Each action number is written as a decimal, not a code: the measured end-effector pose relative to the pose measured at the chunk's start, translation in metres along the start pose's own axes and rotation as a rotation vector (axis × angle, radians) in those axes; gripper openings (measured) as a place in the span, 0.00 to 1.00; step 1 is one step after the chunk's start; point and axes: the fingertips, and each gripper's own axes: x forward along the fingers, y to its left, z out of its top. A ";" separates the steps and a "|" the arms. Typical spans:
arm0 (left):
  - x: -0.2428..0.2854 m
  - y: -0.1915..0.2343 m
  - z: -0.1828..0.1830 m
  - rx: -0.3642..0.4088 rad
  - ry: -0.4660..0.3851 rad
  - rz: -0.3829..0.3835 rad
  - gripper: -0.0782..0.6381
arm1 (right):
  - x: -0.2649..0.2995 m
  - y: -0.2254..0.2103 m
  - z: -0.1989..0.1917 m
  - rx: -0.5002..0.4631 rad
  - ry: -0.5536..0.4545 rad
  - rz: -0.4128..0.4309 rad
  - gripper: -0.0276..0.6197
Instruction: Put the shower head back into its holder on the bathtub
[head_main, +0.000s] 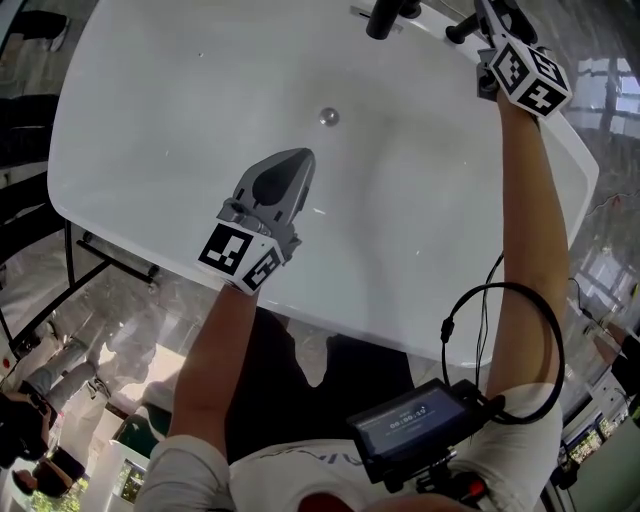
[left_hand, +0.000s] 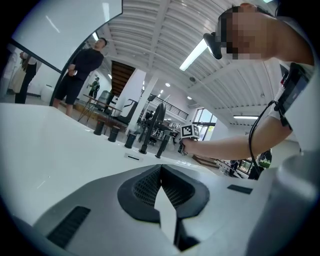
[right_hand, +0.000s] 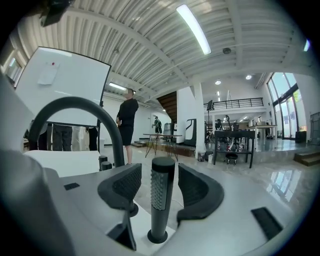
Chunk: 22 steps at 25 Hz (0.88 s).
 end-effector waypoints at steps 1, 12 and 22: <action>-0.001 -0.005 0.003 0.002 -0.003 0.000 0.13 | -0.009 -0.003 0.010 -0.009 -0.021 0.001 0.37; -0.069 -0.028 0.025 0.013 -0.027 0.048 0.13 | -0.179 0.050 0.083 -0.040 -0.201 0.056 0.37; -0.139 -0.073 0.050 0.054 -0.056 0.092 0.13 | -0.359 0.071 0.056 0.088 -0.181 -0.017 0.14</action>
